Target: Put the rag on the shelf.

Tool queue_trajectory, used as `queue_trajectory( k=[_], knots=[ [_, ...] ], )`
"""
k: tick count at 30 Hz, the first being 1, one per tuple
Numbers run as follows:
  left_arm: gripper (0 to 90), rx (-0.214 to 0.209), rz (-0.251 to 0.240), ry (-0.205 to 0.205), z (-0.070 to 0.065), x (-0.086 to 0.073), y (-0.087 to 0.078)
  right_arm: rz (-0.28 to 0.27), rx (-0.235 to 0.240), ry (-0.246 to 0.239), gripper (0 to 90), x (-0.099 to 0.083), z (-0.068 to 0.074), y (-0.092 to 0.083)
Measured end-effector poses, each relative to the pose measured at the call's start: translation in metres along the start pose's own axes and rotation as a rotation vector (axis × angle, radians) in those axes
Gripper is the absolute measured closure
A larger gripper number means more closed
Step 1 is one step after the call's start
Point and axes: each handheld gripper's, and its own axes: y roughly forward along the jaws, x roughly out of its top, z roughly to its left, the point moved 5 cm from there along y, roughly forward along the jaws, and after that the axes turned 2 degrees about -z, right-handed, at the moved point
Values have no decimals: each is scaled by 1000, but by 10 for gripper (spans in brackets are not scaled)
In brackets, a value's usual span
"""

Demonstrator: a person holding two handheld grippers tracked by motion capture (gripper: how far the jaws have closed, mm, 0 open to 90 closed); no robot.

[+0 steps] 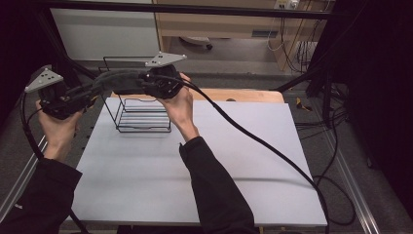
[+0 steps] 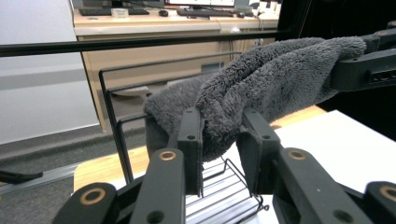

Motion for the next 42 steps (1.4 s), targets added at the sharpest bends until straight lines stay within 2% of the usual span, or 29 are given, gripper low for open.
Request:
queue_trajectory(
  k=[8, 14, 16, 20, 28, 30, 33, 36, 42],
  knots=[
    [683, -3, 40, 22, -1, -12, 0, 47, 23, 4, 652, -9, 6, -3],
    [674, -7, 63, 31, -1, -20, -2, 74, 18, -23, 619, -13, 12, -6],
    [673, -5, 75, 40, 0, -22, -2, 82, 18, -20, 607, -14, 14, -6],
    [673, -11, 86, 28, 2, -26, -1, 83, 24, 4, 590, -16, 15, -7],
    [667, -14, 128, 30, 2, -34, 3, 67, 44, 42, 528, -22, 16, -13],
    [666, -12, 136, 33, 2, -37, 4, 49, 59, 50, 569, -20, 17, -15],
    [665, -9, 145, 33, 2, -40, 7, 73, 51, 62, 613, -22, 16, -15],
    [654, -3, 162, 31, 3, -45, 10, 111, 38, 91, 650, -33, 11, -12],
    [606, 8, 197, 15, 7, -60, 20, 128, 26, 141, 662, -60, 4, -2]
  ],
)
